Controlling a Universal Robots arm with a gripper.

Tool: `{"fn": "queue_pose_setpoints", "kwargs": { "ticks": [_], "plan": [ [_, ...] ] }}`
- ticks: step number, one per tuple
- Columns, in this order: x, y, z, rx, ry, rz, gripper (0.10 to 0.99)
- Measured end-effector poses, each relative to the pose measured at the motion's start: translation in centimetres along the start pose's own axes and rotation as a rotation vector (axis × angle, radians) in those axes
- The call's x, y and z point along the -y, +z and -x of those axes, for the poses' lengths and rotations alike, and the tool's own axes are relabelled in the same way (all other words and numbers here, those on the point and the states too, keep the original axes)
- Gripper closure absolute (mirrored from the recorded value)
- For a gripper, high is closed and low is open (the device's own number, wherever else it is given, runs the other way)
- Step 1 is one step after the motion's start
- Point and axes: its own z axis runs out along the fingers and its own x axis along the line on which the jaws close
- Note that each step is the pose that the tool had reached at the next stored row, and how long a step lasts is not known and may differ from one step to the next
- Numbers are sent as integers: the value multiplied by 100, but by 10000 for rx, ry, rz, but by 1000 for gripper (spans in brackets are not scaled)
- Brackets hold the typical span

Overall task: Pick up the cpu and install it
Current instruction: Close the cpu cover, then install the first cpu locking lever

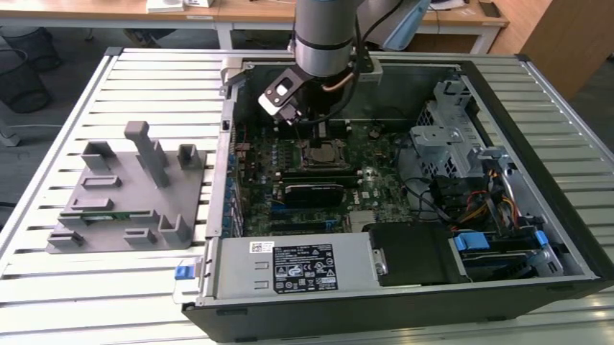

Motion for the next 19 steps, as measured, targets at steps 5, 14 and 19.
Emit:
{"fn": "queue_pose_setpoints", "kwargs": {
  "ticks": [5, 14, 19],
  "plan": [
    [-55, 1, 1, 1, 2, -1, 980],
    [-124, 2, 3, 1, 3, -1, 980],
    [-132, 1, 3, 1, 2, 0, 980]
  ]
}}
